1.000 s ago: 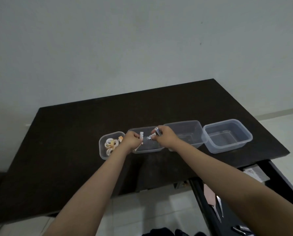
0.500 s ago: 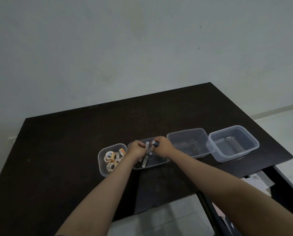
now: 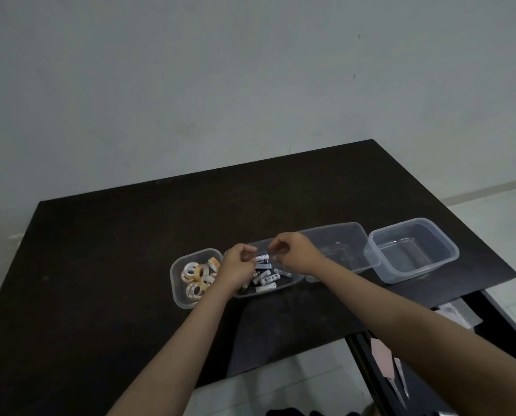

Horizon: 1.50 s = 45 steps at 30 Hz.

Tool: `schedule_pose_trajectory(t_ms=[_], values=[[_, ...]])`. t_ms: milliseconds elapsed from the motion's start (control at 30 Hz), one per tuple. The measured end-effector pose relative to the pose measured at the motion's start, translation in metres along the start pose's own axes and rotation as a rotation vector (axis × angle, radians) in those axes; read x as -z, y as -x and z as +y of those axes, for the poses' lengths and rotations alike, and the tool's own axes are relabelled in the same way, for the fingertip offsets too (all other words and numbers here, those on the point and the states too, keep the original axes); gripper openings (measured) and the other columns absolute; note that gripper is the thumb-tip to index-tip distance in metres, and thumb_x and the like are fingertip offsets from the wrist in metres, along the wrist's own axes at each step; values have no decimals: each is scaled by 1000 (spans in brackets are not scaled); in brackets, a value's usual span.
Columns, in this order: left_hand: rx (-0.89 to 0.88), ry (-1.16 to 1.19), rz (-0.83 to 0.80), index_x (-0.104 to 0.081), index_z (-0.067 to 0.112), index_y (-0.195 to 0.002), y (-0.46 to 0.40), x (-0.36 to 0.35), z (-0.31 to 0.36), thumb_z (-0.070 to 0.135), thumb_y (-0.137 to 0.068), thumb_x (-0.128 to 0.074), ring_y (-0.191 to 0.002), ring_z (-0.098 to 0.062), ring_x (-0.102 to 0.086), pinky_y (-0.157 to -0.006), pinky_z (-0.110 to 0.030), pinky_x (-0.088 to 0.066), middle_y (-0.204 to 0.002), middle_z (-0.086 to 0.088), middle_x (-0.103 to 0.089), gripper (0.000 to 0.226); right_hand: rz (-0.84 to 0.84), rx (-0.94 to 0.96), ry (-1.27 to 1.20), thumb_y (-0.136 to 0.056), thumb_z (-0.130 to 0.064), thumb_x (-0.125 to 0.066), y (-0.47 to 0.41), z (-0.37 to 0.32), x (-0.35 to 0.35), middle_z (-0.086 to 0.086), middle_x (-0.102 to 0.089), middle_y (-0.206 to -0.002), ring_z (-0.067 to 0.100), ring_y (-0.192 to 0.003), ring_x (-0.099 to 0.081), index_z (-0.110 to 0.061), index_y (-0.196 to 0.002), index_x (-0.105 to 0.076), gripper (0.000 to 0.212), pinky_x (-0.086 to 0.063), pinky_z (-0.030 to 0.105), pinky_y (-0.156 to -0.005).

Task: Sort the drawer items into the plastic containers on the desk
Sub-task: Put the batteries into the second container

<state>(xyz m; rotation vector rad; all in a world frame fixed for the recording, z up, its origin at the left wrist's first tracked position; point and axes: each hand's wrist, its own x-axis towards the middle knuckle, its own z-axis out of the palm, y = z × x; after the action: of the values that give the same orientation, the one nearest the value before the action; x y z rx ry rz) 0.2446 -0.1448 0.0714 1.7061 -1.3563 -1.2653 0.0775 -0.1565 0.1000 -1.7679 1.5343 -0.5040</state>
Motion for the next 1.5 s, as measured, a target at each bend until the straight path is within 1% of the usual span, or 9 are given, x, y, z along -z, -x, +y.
schedule_pose_trajectory(t_ms=[100, 300, 533, 667, 833, 967, 1200, 1400, 1500], values=[[-43, 91, 58, -59, 24, -87, 20, -9, 2, 4, -88, -58, -88, -11, -60, -80, -23, -47, -91, 4, -63, 20, 24, -8, -43, -80, -3, -64, 20, 7, 11, -5, -64, -85, 4, -76, -59, -10, -95, -69, 17, -43, 2, -64], [-151, 172, 36, -59, 26, -83, 74, -60, 6, 3, -88, -60, -77, -6, -60, -71, -10, -48, -85, 6, -65, 23, 13, -48, -183, -79, -5, -70, 79, 41, 39, 2, -70, -87, 7, -77, -66, -8, -95, -69, 16, -53, 13, -75], [-118, 144, -178, -60, 26, -86, 135, -169, 2, 6, -87, -60, -71, -9, -56, -66, -12, -47, -84, -8, -66, 19, -146, -158, -104, -75, -13, -77, 163, 133, 90, 7, -73, -83, 17, -76, -69, -19, -85, -69, 14, -56, 28, -72], [-33, 66, -304, -58, 26, -88, 160, -245, -6, 11, -90, -56, -70, -7, -54, -63, -8, -43, -81, 7, -59, 15, -255, -215, 40, -75, -17, -77, 203, 198, 113, -7, -70, -74, -4, -66, -64, -19, -82, -70, 10, -51, 17, -68], [125, -48, -442, -55, 23, -95, 180, -332, -28, 20, -90, -57, -69, -5, -49, -68, -13, -42, -87, 6, -55, 7, -386, -316, 146, -78, -19, -74, 237, 280, 135, -4, -65, -79, -4, -67, -56, -15, -87, -69, 11, -42, 7, -64], [285, -194, -498, -55, 16, -113, 187, -374, -43, 26, -88, -61, -89, -10, -55, -83, -20, -44, -103, 1, -56, 27, -504, -348, 284, -81, -14, -66, 252, 339, 146, 7, -67, -95, 19, -94, -63, -9, -102, -68, 22, -43, 20, -80], [424, -459, -540, -48, 15, -130, 201, -401, -62, 33, -88, -58, -118, -21, -53, -101, -27, -42, -136, -5, -45, 47, -645, -283, 422, -82, -16, -60, 251, 395, 147, 10, -55, -125, 26, -114, -55, -16, -125, -55, 44, -45, 33, -95], [433, -667, -571, -43, 25, -133, 207, -414, -69, 37, -86, -58, -120, -28, -52, -101, -34, -43, -139, -7, -38, 51, -780, -274, 539, -81, -19, -54, 252, 416, 144, 10, -52, -117, 29, -103, -55, -23, -103, -50, 23, -42, 31, -79], [428, -688, -569, -42, 25, -134, 206, -419, -71, 35, -86, -59, -119, -29, -52, -103, -35, -43, -139, -8, -36, 52, -864, -251, 553, -80, -16, -54, 258, 424, 138, 12, -52, -116, 30, -101, -55, -25, -93, -44, 18, -42, 32, -80]])
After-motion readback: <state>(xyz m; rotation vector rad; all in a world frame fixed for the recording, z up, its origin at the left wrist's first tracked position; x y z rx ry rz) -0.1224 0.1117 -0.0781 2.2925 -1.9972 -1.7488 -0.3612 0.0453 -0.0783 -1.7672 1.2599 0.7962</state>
